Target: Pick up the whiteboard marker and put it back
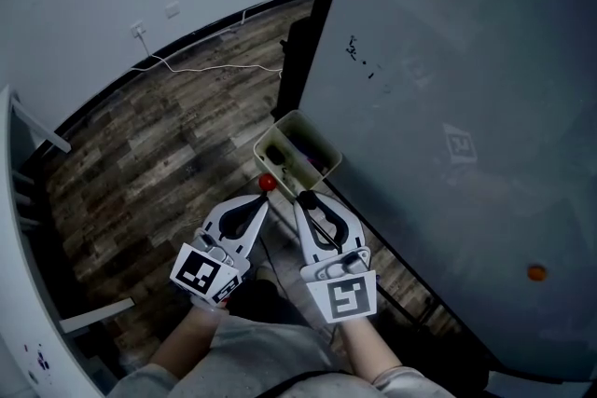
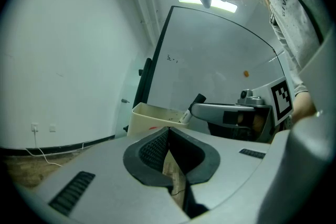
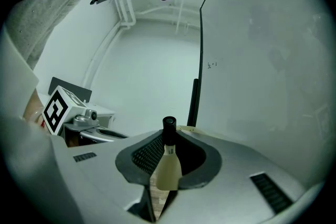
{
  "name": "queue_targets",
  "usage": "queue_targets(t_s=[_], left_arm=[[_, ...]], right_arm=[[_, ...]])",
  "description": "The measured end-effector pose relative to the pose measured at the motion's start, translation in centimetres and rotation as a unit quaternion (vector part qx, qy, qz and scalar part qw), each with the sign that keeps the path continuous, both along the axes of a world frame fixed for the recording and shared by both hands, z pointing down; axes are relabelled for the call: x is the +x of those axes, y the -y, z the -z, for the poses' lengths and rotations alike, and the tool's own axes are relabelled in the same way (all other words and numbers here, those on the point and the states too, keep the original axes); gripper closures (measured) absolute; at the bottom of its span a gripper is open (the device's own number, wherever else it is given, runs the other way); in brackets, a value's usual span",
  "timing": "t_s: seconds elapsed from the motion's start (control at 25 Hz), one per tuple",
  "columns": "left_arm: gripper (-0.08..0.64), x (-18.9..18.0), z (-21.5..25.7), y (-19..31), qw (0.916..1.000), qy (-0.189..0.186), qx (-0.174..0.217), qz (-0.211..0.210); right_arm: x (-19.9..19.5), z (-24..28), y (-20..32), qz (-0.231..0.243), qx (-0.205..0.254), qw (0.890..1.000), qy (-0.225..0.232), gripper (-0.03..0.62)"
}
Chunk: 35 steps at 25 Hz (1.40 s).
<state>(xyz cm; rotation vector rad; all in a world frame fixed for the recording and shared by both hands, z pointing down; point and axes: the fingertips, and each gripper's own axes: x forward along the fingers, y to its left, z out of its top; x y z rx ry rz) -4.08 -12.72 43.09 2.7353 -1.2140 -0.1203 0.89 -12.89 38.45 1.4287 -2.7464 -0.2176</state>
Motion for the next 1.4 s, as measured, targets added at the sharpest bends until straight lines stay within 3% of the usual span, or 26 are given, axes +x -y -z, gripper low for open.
queue_targets(t_s=[0.68,1.4], left_arm=[[0.545,-0.5,-0.4,0.9,0.9988,-0.006,-0.016,-0.046],[0.545,0.3,0.4,1.2,0.9973,-0.013,-0.01,-0.072]], right_arm=[[0.1,0.3,0.3,-0.038,-0.027,0.999,0.009,0.518],[-0.1,1.4,-0.4,-0.036,-0.019,0.999,0.006,0.518]])
